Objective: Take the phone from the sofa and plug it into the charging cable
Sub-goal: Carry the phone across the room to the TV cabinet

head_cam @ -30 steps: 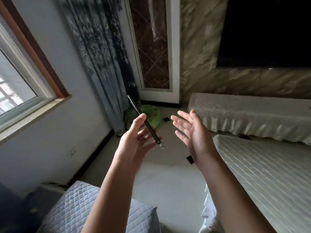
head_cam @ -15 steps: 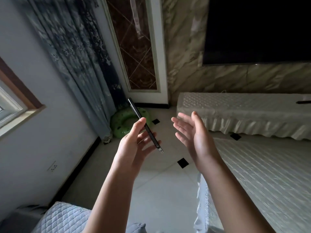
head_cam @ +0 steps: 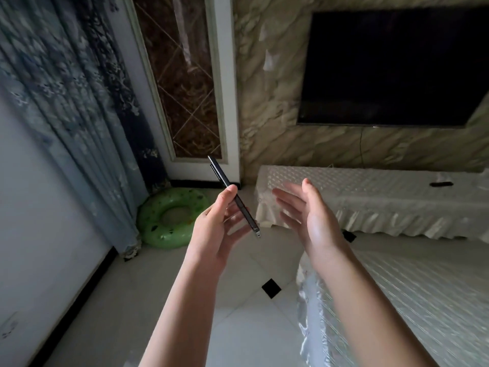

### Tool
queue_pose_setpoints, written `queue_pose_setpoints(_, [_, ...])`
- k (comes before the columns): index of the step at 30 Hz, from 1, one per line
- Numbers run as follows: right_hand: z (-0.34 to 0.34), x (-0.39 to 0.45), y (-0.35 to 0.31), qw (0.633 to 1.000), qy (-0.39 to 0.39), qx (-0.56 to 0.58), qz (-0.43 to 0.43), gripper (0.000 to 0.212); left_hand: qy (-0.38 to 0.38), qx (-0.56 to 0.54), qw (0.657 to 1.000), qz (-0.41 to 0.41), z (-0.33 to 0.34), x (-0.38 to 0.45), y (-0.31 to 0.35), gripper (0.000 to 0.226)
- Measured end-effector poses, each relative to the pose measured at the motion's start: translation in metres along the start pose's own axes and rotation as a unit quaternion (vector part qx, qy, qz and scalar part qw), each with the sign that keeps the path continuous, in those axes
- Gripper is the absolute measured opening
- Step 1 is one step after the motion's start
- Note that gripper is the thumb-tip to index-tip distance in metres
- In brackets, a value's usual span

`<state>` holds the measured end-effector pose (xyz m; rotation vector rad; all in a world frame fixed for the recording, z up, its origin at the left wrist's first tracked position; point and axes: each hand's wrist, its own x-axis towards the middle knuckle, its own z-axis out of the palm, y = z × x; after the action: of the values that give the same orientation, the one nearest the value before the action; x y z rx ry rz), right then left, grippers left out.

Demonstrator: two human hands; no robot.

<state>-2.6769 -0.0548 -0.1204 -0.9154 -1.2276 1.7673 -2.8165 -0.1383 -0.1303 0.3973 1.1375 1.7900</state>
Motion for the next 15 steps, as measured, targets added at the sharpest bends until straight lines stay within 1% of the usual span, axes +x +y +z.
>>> queue_pose_setpoints(2, [0.006,0.017,-0.002,1.0,0.004,-0.006,-0.009,0.041,-0.013,-0.004,1.0,-0.002,-0.001,0.018,0.007,0.04])
queue_pose_setpoints(6, [0.017,0.055,-0.007,1.0,0.009,-0.014,-0.021,0.048,-0.018,-0.011,1.0,0.002,-0.006,0.053,0.019,0.031])
queue_pose_setpoints(8, [0.024,0.075,-0.008,1.0,0.004,-0.012,-0.016,0.048,-0.018,-0.011,1.0,0.002,-0.01,0.072,0.024,0.029])
queue_pose_setpoints(12, [0.035,0.12,0.0,1.0,-0.002,0.007,-0.004,0.046,-0.005,-0.008,1.0,0.0,-0.017,0.117,0.03,0.032])
queue_pose_setpoints(15, [0.036,0.159,0.006,1.0,-0.006,0.015,0.01,0.045,0.008,-0.002,1.0,-0.005,-0.017,0.157,0.029,0.041])
